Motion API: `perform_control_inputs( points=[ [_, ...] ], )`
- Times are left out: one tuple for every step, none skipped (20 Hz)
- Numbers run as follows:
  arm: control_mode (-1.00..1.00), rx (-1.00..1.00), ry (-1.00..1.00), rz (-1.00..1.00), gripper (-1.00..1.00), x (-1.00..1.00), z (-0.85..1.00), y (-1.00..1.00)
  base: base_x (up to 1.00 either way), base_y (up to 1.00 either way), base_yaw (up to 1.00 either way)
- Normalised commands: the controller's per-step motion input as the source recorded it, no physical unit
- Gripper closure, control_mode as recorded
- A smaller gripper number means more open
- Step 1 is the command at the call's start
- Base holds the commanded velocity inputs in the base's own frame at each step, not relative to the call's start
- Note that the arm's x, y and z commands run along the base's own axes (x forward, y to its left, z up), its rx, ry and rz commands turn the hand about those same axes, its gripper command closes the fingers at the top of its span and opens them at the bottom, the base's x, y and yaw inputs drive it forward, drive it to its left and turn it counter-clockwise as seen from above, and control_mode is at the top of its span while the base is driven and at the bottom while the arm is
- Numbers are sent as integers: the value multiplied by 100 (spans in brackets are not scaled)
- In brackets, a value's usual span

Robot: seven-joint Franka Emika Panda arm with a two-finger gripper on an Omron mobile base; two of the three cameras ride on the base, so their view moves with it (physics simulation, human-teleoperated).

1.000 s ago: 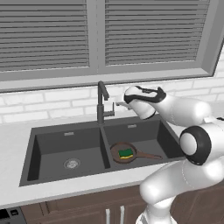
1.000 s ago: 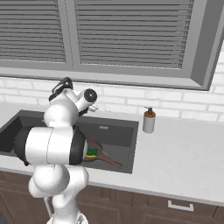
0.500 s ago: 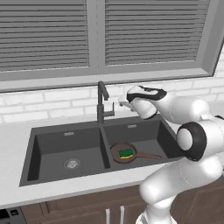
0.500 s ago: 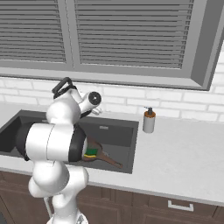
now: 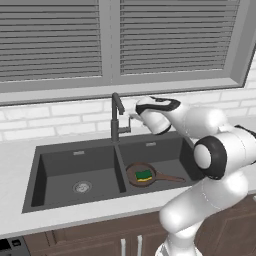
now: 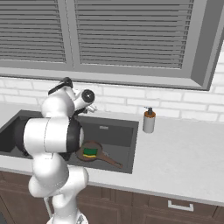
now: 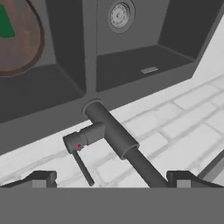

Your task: Pick the pan and sponge and place them into the sink. Then turn on the water.

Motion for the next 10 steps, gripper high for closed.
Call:
perform_control_inputs(
  points=[
    [-100,-2,-1,0,-100,23,-79,0,0,0,0],
    [-100,0,-4,0,-100,25,-78,-8,0,0,0],
    [-100,0,-2,0,-100,29,-77,-18,0,0,0],
    [-100,0,-5,0,-100,26,-69,-23,0,0,0],
    [-100,0,-7,0,-100,23,-68,-25,0,0,0],
    [-100,0,-7,0,-100,22,-59,-29,0,0,0],
    [-100,0,-7,0,-100,21,-56,-26,0,0,0],
    [-100,0,-8,0,-100,20,-55,-19,0,0,0],
    [-100,0,-8,0,-100,18,-55,-21,0,0,0],
    [-100,0,-8,0,-100,9,-62,-24,0,0,0]
  ],
)
